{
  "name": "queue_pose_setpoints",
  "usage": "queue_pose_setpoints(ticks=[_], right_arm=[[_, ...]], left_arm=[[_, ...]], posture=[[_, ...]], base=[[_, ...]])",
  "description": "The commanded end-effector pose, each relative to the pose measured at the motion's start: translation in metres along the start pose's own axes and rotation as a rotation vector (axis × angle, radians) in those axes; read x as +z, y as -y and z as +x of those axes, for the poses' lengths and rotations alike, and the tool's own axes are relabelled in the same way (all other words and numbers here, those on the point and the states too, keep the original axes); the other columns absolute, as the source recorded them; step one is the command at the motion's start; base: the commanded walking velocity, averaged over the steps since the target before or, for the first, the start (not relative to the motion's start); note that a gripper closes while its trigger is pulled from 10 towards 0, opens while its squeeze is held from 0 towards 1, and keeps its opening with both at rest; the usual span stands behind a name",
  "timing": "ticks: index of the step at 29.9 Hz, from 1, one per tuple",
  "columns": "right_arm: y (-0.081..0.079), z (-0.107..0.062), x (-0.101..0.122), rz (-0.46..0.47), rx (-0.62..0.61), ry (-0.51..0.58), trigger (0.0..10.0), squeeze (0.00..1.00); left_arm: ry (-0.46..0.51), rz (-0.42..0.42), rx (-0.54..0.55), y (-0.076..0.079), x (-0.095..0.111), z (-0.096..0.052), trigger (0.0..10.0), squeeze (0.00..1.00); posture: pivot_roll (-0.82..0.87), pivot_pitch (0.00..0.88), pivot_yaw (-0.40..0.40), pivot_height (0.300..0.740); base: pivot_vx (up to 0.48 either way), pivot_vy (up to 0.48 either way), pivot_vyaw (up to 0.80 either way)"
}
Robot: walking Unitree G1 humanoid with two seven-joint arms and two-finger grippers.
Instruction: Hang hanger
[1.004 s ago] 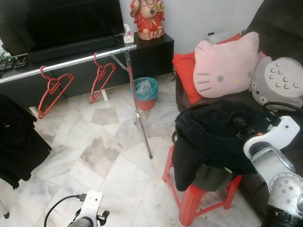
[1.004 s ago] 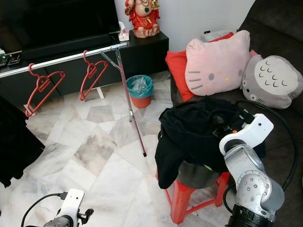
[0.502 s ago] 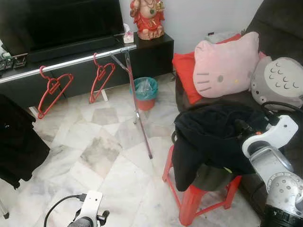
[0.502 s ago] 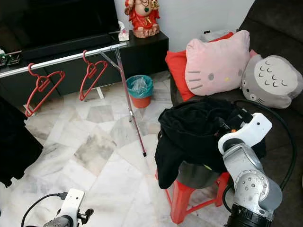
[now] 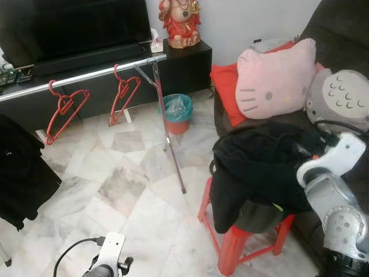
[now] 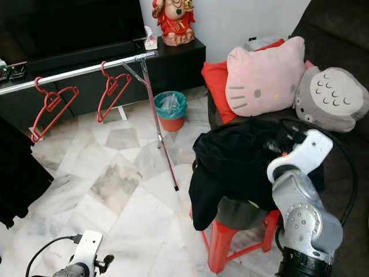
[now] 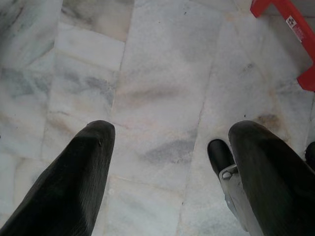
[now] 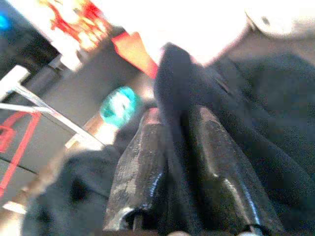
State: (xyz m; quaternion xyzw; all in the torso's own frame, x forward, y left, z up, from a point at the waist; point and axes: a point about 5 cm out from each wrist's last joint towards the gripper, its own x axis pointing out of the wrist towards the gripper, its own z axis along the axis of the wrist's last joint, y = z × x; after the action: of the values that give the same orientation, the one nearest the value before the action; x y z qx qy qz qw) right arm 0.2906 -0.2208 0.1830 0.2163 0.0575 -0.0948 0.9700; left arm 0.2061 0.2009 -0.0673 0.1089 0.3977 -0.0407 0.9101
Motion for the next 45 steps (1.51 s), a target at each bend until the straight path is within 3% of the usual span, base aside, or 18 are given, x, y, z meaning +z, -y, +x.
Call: queue_pose_setpoints(ticks=[1, 7, 12, 13, 15, 16, 21, 22, 23, 24, 25, 31, 40, 45], right_arm=[[-0.015, -0.002, 0.010, -0.017, 0.060, 0.067, 0.0, 0.00], [-0.031, -0.007, 0.025, -0.057, 0.133, 0.178, 0.0, 0.00], [-0.030, -0.007, 0.022, -0.066, 0.127, 0.173, 0.0, 0.00], [-0.027, -0.006, 0.018, -0.098, 0.108, 0.161, 7.1, 0.00], [-0.026, -0.006, 0.016, -0.112, 0.104, 0.157, 7.1, 0.00], [-0.026, -0.006, 0.015, -0.124, 0.099, 0.155, 10.0, 0.00], [-0.025, -0.008, 0.025, -0.153, 0.032, 0.215, 10.0, 0.00], [-0.025, -0.010, 0.028, -0.174, 0.013, 0.231, 10.0, 0.53], [-0.025, -0.011, 0.030, -0.169, 0.000, 0.241, 10.0, 0.70], [-0.025, -0.011, 0.030, -0.169, 0.000, 0.241, 10.0, 0.70], [-0.024, -0.014, 0.032, -0.172, -0.034, 0.258, 10.0, 1.00], [-0.029, -0.024, 0.034, -0.242, -0.126, 0.293, 10.0, 1.00], [-0.033, -0.034, 0.006, -0.251, -0.165, 0.164, 10.0, 1.00], [-0.024, -0.034, 0.003, -0.260, -0.205, 0.139, 10.0, 1.00]], left_arm=[[-0.004, 0.020, 0.005, -0.002, -0.001, 0.000, 10.0, 0.00], [-0.002, 0.018, 0.001, -0.001, 0.000, 0.000, 10.0, 0.00], [-0.006, 0.016, 0.000, -0.001, -0.002, 0.000, 10.0, 0.00], [-0.007, 0.016, 0.000, -0.001, -0.002, 0.000, 10.0, 0.00], [-0.007, 0.016, 0.000, -0.001, -0.002, 0.000, 10.0, 0.00], [-0.006, 0.016, 0.000, -0.002, -0.001, 0.000, 10.0, 0.00], [-0.009, 0.020, 0.002, -0.003, -0.002, -0.001, 10.0, 0.00], [-0.009, 0.022, 0.002, -0.003, -0.002, -0.001, 10.0, 0.00], [-0.010, 0.022, 0.002, -0.003, -0.002, -0.001, 10.0, 0.00], [-0.010, 0.022, 0.002, -0.003, -0.002, -0.001, 10.0, 0.00], [-0.009, 0.023, 0.001, -0.003, -0.002, -0.001, 10.0, 0.00], [-0.003, 0.029, -0.002, -0.003, 0.001, 0.000, 10.0, 0.00], [0.000, 0.031, -0.004, -0.003, 0.003, 0.001, 10.0, 0.00], [0.002, 0.032, -0.008, -0.001, 0.003, 0.001, 10.0, 0.00]], posture=[[-0.10, 0.000, 0.086, 0.740], [-0.11, 0.000, 0.085, 0.740], [-0.11, 0.000, 0.088, 0.740], [-0.11, 0.000, 0.088, 0.740], [-0.11, 0.000, 0.088, 0.740], [-0.10, 0.000, 0.089, 0.740], [-0.11, 0.000, 0.093, 0.740], [-0.11, 0.000, 0.095, 0.740], [-0.11, 0.000, 0.096, 0.740], [-0.11, 0.000, 0.096, 0.740], [-0.11, 0.000, 0.098, 0.740], [-0.11, 0.000, 0.102, 0.740], [-0.12, 0.000, 0.103, 0.740], [-0.12, 0.000, 0.102, 0.740]], base=[[0.000, 0.000, 0.00], [0.000, 0.000, 0.00], [0.000, 0.000, 0.00], [0.000, 0.000, 0.00], [0.000, 0.000, 0.00], [0.000, 0.000, 0.00], [0.000, 0.000, 0.00], [0.000, 0.000, 0.00], [0.000, 0.000, 0.00], [0.000, 0.000, 0.00], [0.000, 0.000, 0.00], [0.000, 0.000, 0.00], [0.000, 0.000, 0.00], [0.000, 0.000, 0.00]])
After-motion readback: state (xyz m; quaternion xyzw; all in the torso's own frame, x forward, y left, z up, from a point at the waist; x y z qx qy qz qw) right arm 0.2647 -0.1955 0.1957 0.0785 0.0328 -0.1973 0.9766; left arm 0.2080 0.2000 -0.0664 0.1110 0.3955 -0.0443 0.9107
